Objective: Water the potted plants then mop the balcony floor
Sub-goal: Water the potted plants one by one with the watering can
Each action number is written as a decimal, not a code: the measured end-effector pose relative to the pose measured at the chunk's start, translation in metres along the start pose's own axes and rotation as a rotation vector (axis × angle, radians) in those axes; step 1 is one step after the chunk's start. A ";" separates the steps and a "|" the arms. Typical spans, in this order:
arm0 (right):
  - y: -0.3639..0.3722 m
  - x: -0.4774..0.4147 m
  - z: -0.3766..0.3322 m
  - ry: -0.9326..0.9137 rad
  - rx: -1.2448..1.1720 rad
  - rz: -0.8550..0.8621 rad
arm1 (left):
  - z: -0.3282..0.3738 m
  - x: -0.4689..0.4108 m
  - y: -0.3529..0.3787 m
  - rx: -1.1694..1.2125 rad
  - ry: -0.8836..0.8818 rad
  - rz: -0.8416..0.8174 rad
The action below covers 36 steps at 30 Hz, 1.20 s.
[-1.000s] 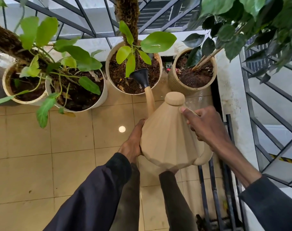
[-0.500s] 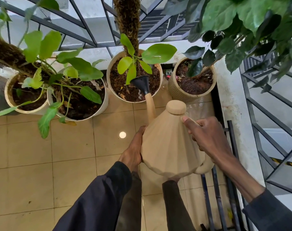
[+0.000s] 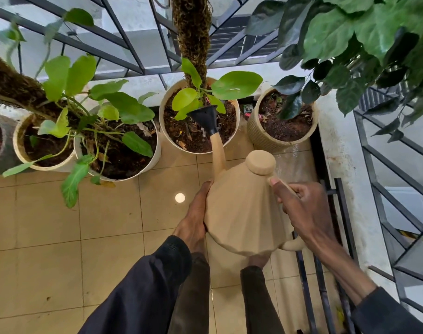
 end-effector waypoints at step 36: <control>0.036 0.009 -0.025 -0.094 -0.230 0.015 | 0.059 0.050 -0.028 0.038 0.282 0.101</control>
Point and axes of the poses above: each hand's wrist, its own x-axis away from the middle knuckle, its own y-axis out of the palm, z = x × y, the point moved 6 cm from there along -x, towards the middle knuckle, and after that the axes turned 13 degrees about -z, right-handed, at the moved point
